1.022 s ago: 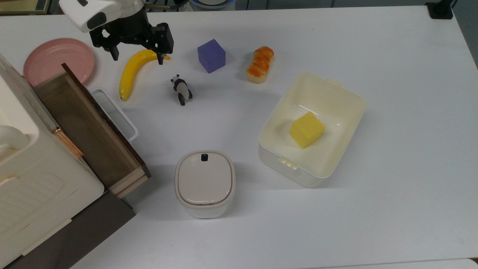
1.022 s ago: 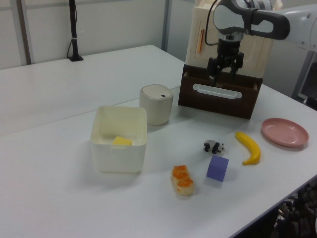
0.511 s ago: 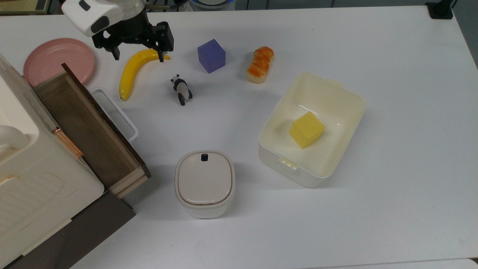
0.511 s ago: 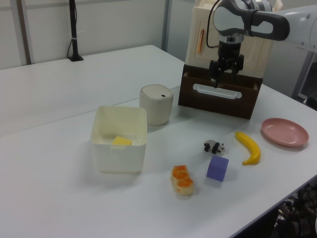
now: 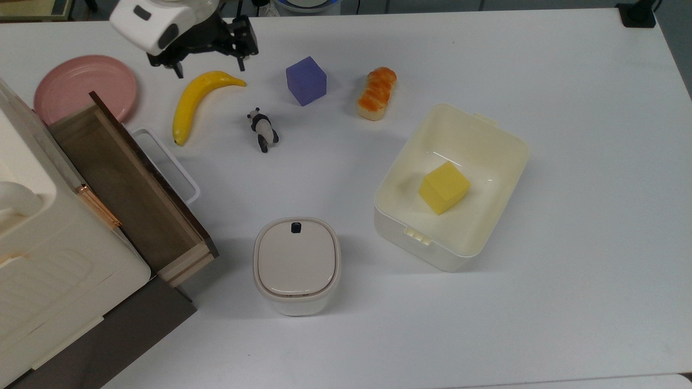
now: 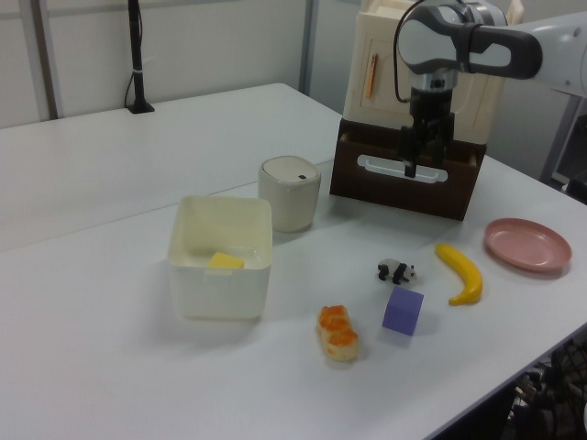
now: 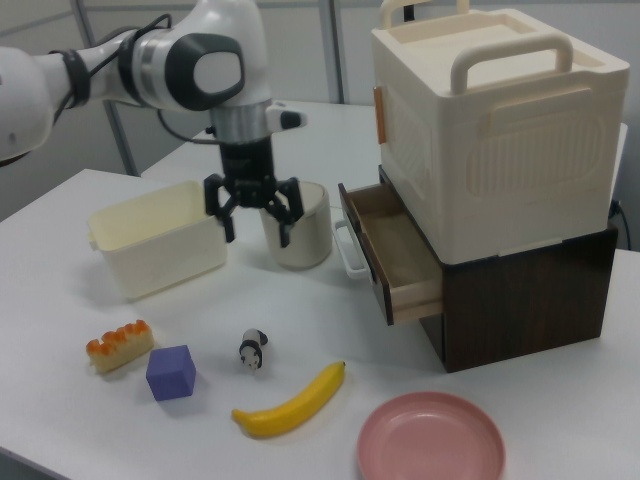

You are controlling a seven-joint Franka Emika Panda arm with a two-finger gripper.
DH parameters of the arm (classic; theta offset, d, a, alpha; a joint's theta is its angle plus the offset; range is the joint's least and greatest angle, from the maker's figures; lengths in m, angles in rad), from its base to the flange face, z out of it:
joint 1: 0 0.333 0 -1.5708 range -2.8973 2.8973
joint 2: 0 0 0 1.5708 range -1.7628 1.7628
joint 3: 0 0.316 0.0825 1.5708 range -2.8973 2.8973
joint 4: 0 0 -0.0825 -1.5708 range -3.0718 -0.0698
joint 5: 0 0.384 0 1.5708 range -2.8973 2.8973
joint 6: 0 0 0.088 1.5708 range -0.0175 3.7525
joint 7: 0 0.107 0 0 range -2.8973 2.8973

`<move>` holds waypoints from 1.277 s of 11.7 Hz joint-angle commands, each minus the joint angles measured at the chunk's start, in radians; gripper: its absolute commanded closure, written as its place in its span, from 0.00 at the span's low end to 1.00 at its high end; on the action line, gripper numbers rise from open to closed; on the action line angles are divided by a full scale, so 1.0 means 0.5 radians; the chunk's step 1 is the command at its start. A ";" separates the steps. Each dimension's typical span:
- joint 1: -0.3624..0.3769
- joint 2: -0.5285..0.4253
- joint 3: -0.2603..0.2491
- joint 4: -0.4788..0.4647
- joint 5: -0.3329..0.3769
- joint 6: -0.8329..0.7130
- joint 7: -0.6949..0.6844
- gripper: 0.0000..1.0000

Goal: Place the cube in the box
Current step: 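Move the gripper over the purple cube, lower and close on it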

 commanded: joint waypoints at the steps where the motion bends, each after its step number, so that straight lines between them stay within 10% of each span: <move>1: 0.162 -0.320 -0.030 -0.442 -0.048 0.009 -0.078 0.00; 5: 0.346 -0.599 -0.018 -0.948 -0.058 0.147 -0.065 0.00; 15: 0.586 -0.483 -0.008 -1.532 -0.321 0.791 0.096 0.00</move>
